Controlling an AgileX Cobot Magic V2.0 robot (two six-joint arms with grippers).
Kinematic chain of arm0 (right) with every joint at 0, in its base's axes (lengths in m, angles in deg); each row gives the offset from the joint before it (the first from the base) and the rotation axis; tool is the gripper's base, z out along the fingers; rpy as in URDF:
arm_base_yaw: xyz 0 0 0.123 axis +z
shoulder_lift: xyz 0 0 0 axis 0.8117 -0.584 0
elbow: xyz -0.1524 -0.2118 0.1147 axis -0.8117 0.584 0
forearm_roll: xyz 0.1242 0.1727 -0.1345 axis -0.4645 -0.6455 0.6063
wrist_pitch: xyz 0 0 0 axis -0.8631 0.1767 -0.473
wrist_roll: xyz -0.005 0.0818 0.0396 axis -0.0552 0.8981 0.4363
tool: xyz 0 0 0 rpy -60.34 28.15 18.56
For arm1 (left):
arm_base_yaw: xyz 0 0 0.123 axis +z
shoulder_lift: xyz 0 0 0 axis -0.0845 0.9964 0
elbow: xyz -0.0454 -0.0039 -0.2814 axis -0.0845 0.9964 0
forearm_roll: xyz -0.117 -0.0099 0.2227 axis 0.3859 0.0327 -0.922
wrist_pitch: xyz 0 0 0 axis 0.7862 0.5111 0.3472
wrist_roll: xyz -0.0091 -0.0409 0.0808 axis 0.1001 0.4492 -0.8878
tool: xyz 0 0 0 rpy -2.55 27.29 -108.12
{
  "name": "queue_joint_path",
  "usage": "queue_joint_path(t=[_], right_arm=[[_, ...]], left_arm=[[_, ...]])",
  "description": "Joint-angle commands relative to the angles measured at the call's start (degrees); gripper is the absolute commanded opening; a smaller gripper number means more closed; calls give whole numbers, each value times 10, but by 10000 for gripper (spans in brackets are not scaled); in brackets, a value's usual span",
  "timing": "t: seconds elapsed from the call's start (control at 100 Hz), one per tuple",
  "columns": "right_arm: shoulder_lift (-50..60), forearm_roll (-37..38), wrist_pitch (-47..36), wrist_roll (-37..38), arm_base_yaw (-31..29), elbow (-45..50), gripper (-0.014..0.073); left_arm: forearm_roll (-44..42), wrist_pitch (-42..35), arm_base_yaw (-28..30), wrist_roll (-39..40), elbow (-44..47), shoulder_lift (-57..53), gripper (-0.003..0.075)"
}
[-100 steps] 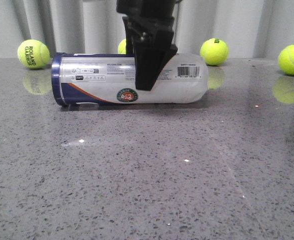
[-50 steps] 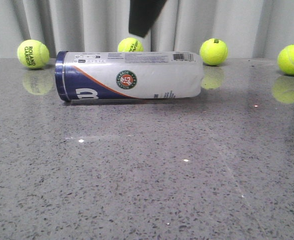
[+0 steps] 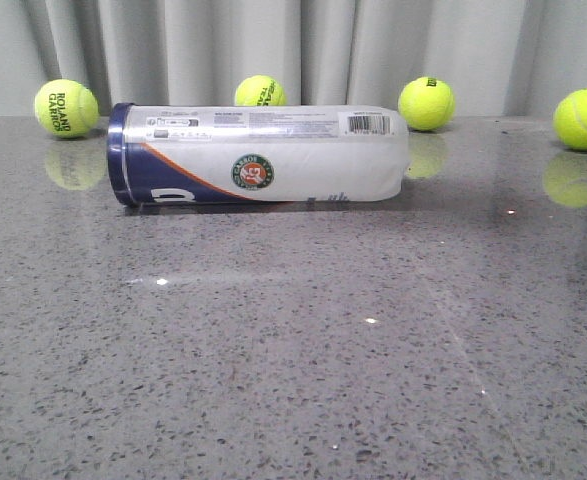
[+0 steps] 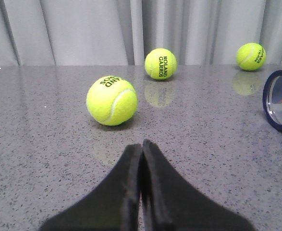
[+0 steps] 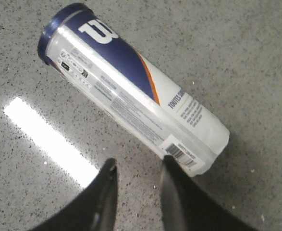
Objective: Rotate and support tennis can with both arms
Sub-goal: 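Open the right gripper and raise it away from the can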
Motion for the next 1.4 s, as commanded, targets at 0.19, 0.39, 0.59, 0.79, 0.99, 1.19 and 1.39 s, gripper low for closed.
queue_joint_path(t=[0.19, 0.39, 0.59, 0.79, 0.99, 1.19, 1.39], right_arm=[[115, 29, 17, 75, -4, 95, -67], [193, 43, -28, 100, -4, 187, -67], [302, 47, -138, 107, -4, 306, -67], [426, 47, -247, 108, -4, 423, -67], [544, 47, -305, 108, -4, 529, -67], [667, 48, -344, 107, -4, 610, -67], [766, 48, -371, 107, -4, 676, -67]], left_arm=[[0, -44, -2, 3, 26, -19, -20], [0, -44, -2, 3, 26, -19, -20], [0, -44, -2, 3, 26, -19, -20], [0, -48, -2, 3, 26, -19, -20], [0, -51, -2, 3, 26, -19, -20], [0, -84, -2, 3, 26, -19, -20], [0, -127, -2, 3, 25, -19, -20]])
